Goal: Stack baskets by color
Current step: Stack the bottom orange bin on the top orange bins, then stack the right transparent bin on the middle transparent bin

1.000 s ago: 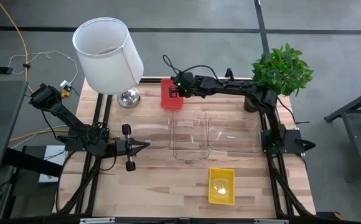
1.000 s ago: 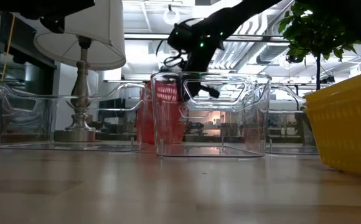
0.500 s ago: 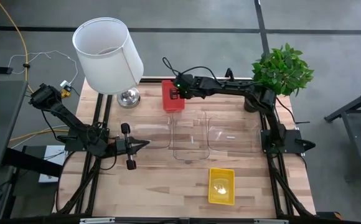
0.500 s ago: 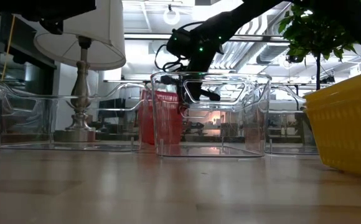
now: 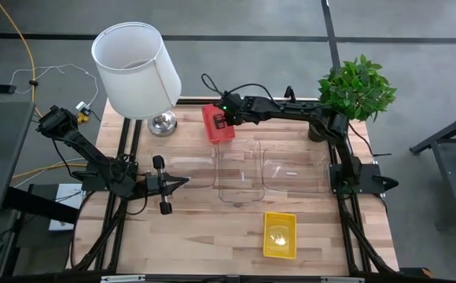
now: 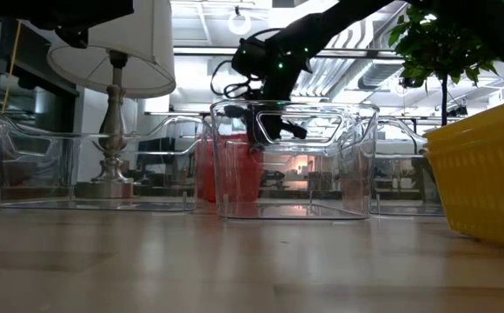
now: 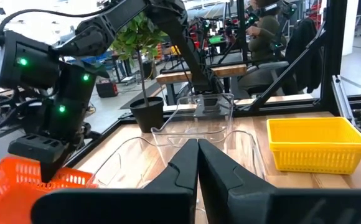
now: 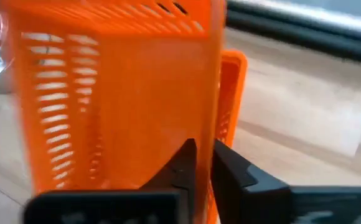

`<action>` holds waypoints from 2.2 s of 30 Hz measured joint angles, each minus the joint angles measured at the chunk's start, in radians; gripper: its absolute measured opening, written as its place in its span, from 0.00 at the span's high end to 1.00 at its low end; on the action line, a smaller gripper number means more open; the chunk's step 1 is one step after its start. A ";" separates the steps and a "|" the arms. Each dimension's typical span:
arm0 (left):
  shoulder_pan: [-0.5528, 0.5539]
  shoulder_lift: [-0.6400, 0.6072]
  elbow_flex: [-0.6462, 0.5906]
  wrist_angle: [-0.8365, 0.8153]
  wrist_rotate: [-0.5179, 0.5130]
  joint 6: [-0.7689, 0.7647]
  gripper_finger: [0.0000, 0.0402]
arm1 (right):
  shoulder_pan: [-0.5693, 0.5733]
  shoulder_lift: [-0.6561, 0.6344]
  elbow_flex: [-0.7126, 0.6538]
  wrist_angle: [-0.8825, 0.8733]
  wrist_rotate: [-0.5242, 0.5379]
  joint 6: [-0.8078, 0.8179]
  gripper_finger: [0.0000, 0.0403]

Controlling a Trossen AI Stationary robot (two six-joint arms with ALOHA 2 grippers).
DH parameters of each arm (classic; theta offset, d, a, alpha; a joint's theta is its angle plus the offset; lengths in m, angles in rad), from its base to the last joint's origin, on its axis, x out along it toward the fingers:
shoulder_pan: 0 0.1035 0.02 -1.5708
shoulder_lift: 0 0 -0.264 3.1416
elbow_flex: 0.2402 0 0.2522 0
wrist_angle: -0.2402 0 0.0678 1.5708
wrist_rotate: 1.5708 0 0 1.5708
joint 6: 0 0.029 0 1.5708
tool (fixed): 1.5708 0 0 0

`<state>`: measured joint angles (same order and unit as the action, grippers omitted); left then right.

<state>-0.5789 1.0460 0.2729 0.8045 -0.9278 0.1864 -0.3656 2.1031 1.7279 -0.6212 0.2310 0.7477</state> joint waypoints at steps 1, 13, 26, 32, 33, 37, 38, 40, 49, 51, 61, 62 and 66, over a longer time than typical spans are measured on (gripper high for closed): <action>0.000 0.000 0.000 0.000 0.000 0.000 1.00 | 0.004 0.000 0.011 -0.009 0.009 -0.018 0.88; 0.000 0.000 0.000 0.000 0.000 0.000 1.00 | 0.068 -0.001 0.274 -0.347 0.111 -0.261 0.51; 0.000 0.000 0.000 -0.001 0.000 -0.027 1.00 | 0.228 -0.008 0.240 -0.948 0.380 -0.333 0.48; -0.020 0.000 0.000 -0.001 0.000 -0.028 1.00 | 0.295 -0.181 0.027 -0.884 0.388 -0.297 0.50; -0.025 0.000 0.000 -0.001 0.000 -0.026 1.00 | 0.310 -0.223 -0.025 -0.861 0.385 -0.278 0.50; -0.031 0.000 0.000 0.000 -0.010 -0.026 1.00 | 0.380 -0.428 -0.247 -0.671 0.333 -0.231 0.50; -0.031 0.000 0.000 0.001 -0.013 -0.026 1.00 | 0.399 -0.481 -0.305 -0.623 0.310 -0.232 0.50; -0.031 0.000 0.000 0.006 -0.019 -0.026 1.00 | 0.434 -0.575 -0.410 -0.540 0.256 -0.230 0.50; -0.030 0.000 0.000 0.007 -0.023 -0.017 1.00 | 0.567 -0.874 -0.672 -0.463 -0.079 -0.139 0.50; -0.030 0.000 0.000 0.007 -0.023 -0.018 1.00 | 0.599 -0.885 -0.698 -0.471 -0.123 -0.181 0.51; -0.030 0.000 0.000 0.008 -0.022 -0.018 1.00 | 0.665 -0.787 -0.748 -0.485 -0.090 -0.377 0.51; -0.030 0.000 0.000 0.008 -0.022 -0.018 1.00 | 0.664 -0.774 -0.748 -0.483 -0.092 -0.387 0.51; -0.030 0.000 0.000 0.008 -0.022 -0.018 1.00 | 0.664 -0.733 -0.748 -0.473 -0.130 -0.414 0.51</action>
<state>-0.6090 1.0462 0.2726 0.8127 -0.9501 0.1684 0.2985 1.3701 0.9794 -1.0943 0.1013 0.3340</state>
